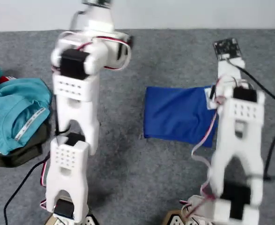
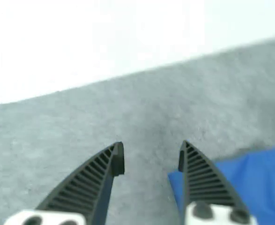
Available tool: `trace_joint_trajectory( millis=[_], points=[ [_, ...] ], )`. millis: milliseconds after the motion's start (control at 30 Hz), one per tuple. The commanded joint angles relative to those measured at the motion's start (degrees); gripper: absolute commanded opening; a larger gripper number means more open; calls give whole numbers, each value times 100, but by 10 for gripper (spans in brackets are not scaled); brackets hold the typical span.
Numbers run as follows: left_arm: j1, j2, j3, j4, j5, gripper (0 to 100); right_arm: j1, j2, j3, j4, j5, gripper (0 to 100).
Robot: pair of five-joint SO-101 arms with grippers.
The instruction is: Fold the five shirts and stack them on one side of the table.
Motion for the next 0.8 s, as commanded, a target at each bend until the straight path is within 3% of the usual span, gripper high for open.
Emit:
trace_joint_trajectory(
  millis=[0,333,767],
  points=[
    [-88,-484,-189,123,0,192,-57,1209,-1046,136,-149,325],
    [26,-484,-180,123,9,192,-593,3486,-2286,585,-105,325],
    [0,-484,-180,123,9,192,-514,4189,-2453,585,-97,313]
  ],
)
